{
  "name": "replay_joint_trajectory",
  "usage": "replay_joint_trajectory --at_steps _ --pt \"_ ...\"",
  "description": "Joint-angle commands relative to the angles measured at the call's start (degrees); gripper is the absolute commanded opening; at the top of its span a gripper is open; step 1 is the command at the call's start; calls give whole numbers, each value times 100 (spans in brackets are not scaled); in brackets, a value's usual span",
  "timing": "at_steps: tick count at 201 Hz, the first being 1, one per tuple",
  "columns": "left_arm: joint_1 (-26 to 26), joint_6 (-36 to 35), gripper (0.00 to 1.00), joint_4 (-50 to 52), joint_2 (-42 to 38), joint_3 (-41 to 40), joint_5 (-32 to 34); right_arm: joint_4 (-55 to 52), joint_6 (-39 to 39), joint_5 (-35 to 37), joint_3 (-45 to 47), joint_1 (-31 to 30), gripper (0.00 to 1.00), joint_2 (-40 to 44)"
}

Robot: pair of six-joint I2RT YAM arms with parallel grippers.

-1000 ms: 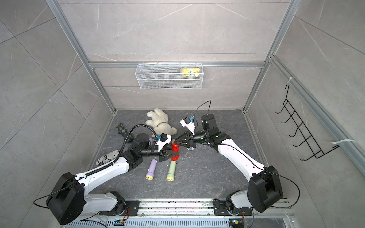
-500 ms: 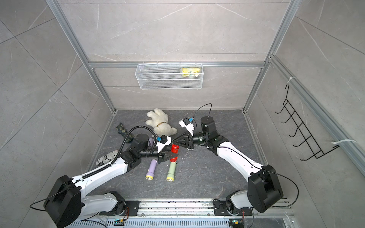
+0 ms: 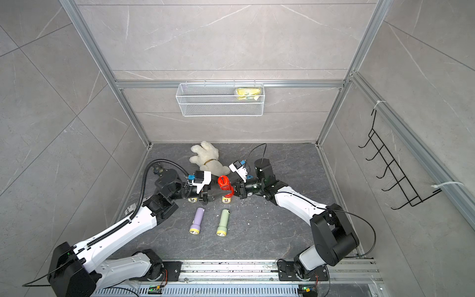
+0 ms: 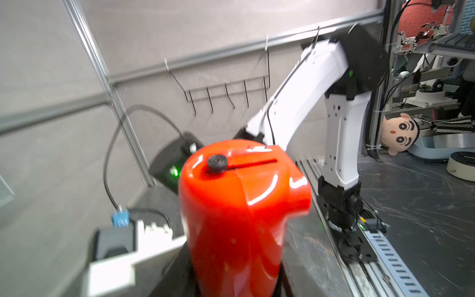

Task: Close the plug at the bottom of the flashlight
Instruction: Close the plug of the flashlight, then place the flashlight at the center of the board.

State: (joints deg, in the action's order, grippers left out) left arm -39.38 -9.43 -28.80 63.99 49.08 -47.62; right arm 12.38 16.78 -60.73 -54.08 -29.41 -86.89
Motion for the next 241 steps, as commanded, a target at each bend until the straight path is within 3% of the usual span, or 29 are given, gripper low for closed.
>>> replay_joint_trajectory --at_steps 1,68,120,151,182,217,241 --pt "-2 -132 0 -376 -10 66 -182 -227 -101 421 -164 -4 1 137" --pt "0 -204 0 -117 15 -62 48 -1446 -543 2214 -604 -8 4 102" --pt "-29 147 0 -102 161 -221 375 -1680 -715 2621 -516 -7 4 313" --pt "-825 -667 0 1217 463 97 1259 -2104 -1034 3072 -451 1 4 667" --pt "-1075 447 0 352 951 -99 1343 -2760 -1178 3867 -372 120 4 1039" --pt "-1750 474 0 371 1317 -123 2323 -3120 -1013 4939 -47 439 3 1607" --pt "-1974 892 0 314 1650 -63 2673 -3298 -947 5499 68 710 4 1742"
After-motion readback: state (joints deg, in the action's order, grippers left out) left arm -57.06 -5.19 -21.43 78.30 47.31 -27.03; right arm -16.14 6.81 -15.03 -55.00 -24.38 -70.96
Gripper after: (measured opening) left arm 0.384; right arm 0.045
